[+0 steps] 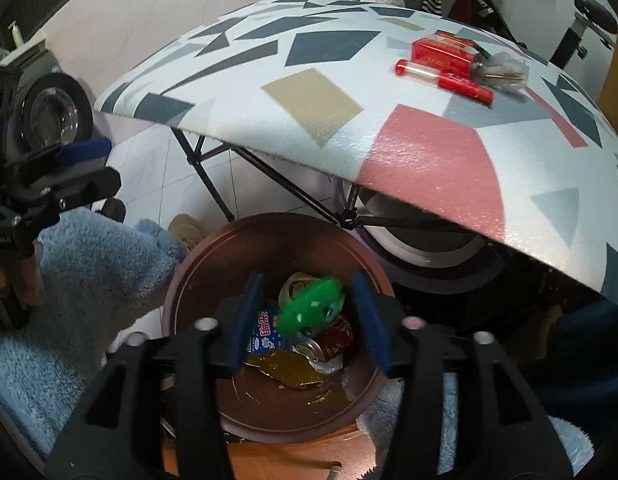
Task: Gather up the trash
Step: 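Lower the foil wrapper and green keychain into the brown bin and release both, then raise the right gripper to the table and grasp the red lighter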
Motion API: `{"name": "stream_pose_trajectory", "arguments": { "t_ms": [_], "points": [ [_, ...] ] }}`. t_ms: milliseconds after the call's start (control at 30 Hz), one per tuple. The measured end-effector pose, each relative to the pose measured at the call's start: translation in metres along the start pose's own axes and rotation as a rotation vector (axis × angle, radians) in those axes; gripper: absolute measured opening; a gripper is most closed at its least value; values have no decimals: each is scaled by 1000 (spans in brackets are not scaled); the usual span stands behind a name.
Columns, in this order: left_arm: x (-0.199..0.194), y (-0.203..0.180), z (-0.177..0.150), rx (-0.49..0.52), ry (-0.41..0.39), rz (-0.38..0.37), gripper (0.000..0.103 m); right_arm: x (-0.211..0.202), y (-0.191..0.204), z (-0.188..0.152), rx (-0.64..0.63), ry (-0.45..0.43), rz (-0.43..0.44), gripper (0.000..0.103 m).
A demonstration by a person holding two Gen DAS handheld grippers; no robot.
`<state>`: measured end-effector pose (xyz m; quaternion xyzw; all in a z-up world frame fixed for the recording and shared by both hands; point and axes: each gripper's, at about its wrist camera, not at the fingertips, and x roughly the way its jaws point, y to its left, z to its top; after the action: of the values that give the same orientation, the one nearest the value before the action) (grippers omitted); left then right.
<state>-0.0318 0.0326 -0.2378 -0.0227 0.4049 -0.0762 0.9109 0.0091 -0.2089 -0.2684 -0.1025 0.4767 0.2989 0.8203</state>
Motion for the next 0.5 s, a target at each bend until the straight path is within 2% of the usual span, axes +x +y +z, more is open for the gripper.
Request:
{"name": "stream_pose_trajectory", "arguments": {
  "t_ms": [33, 100, 133, 267, 500],
  "points": [
    [0, 0, 0, -1, 1, 3, 91, 0, 1, 0, -2, 0, 0, 70],
    [0, 1, -1, -6, 0, 6, 91, 0, 2, 0, -8, -3, -10, 83],
    [0, 2, -1, -10, -1, 7, 91, 0, 2, 0, -12, -5, -14, 86],
    [-1, 5, 0, -22, -5, 13, 91, -3, 1, 2, -6, -12, -22, 92],
    [-2, 7, 7, -43, -15, 11, 91, -17, -10, 13, 24, -56, -45, 97]
  ]
}}
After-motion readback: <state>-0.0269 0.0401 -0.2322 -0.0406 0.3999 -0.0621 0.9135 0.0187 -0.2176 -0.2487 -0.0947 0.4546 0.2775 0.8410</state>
